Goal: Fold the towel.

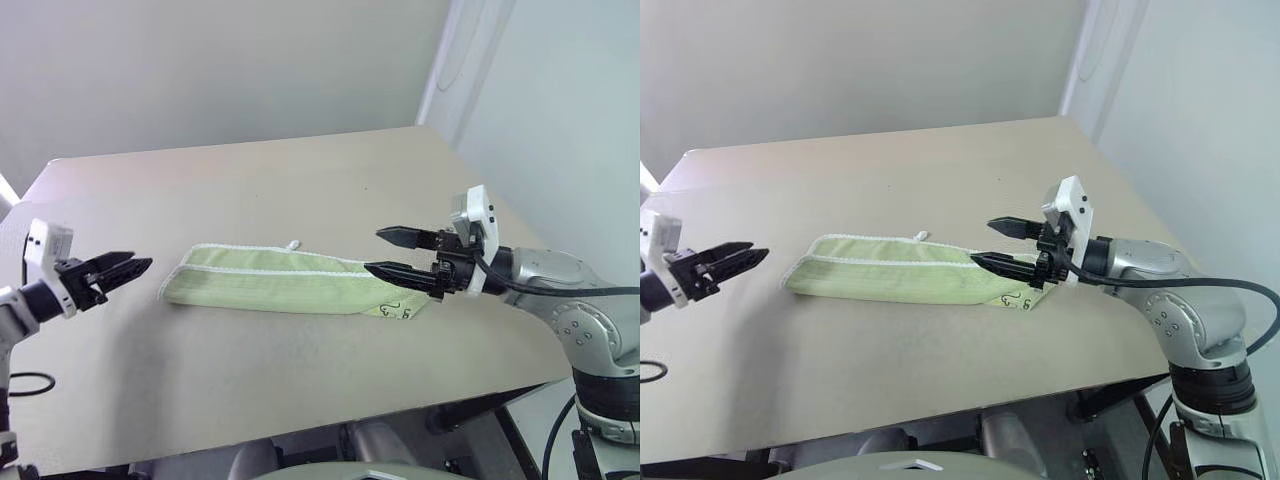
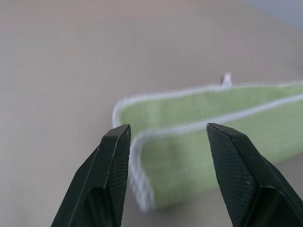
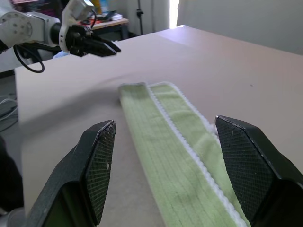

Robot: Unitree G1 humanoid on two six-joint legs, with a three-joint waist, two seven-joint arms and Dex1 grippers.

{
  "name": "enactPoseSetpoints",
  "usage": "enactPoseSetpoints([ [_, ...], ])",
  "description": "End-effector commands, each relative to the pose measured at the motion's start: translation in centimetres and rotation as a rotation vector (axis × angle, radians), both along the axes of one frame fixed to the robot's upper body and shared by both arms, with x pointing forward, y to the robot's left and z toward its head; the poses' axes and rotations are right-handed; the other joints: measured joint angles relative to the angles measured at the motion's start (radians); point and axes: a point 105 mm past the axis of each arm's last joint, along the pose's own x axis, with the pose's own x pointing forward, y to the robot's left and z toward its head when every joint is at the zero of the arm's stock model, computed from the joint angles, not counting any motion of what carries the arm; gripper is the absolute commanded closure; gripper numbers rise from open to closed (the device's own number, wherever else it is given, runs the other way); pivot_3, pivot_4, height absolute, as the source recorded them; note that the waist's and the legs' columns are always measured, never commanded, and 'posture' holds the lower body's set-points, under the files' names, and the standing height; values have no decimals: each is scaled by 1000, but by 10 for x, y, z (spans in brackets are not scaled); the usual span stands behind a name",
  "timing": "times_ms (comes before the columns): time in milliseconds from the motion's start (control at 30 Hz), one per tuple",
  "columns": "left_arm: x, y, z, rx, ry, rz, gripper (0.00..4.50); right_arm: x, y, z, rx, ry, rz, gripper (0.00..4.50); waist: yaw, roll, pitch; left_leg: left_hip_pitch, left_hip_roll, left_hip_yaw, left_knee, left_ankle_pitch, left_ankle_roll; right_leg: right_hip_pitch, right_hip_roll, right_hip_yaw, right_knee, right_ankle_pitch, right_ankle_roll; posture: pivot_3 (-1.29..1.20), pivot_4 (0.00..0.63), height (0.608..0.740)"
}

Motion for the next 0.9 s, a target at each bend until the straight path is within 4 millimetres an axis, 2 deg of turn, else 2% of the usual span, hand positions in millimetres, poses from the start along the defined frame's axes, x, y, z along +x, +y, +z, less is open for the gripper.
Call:
enactPoseSetpoints([
  [33, -1, 2, 22, 38, -64, -7, 1803, 0, 4, 7, -20, -65, 30, 996, 2, -1, 0, 0, 0, 0, 0, 0, 0, 0, 0, 0, 0, 0, 0, 0, 0, 712],
  [200, 2, 10, 16, 60, -37, 2, 1803, 3, 9, 4, 16, -68, 6, 996, 0, -1, 1, 0, 0, -1, 0, 0, 0, 0, 0, -1, 0, 0, 0, 0, 0, 712],
  [367, 20, 3, 23, 44, -73, -21, 1803, 1, 4, 2, 8, -64, -27, 996, 2, -1, 1, -1, 0, 0, -1, 0, 0, -1, 0, -1, -1, 0, 0, 0, 0, 712],
  [567, 44, -23, 24, 59, -106, -142, 1803, -2, -24, -11, -65, 42, -111, 996, 13, 0, 1, -2, -1, 0, 0, 0, 0, 0, -1, -1, -2, 0, 0, 0, 0, 712],
  [900, 63, -36, 0, 129, -63, -232, 1803, 6, -60, -23, -166, 69, -275, 996, 27, -1, 1, -1, -1, 1, 0, 0, 0, 0, 1, 0, -1, 0, 0, 0, 0, 712],
])
